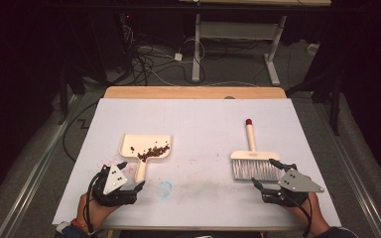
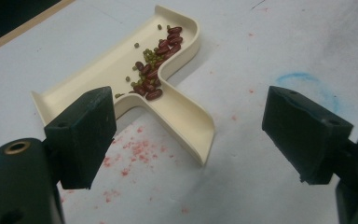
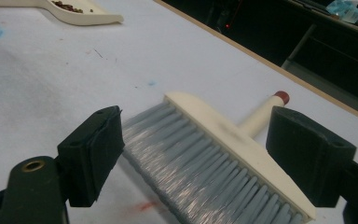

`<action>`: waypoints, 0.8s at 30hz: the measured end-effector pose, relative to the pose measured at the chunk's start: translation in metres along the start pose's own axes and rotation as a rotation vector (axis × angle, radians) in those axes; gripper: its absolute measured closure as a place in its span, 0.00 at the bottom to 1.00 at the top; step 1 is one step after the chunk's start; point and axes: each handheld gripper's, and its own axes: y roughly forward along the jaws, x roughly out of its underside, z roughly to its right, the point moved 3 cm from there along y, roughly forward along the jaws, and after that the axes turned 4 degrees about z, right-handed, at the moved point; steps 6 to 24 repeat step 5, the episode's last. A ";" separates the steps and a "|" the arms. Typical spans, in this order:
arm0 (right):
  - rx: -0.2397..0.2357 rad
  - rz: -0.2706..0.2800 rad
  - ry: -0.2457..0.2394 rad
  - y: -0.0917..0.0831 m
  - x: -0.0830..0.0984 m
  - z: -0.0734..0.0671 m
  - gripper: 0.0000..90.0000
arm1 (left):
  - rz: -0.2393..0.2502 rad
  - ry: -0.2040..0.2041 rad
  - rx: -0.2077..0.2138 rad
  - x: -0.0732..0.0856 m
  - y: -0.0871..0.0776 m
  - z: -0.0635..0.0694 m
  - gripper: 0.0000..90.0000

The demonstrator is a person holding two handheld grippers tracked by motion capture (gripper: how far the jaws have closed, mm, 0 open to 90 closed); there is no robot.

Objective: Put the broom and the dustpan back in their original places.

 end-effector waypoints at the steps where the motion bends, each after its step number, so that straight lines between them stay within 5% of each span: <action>1: 0.003 -0.006 0.000 0.000 0.000 0.000 0.21 | -0.003 0.005 -0.003 0.000 0.001 0.000 0.19; 4: 0.015 -0.012 -0.003 0.000 0.000 0.000 0.21 | -0.032 0.015 -0.025 -0.001 0.003 0.000 0.19; 24: 0.018 -0.015 -0.004 0.000 0.000 0.000 0.21 | -0.027 0.013 -0.027 -0.001 0.002 0.000 0.19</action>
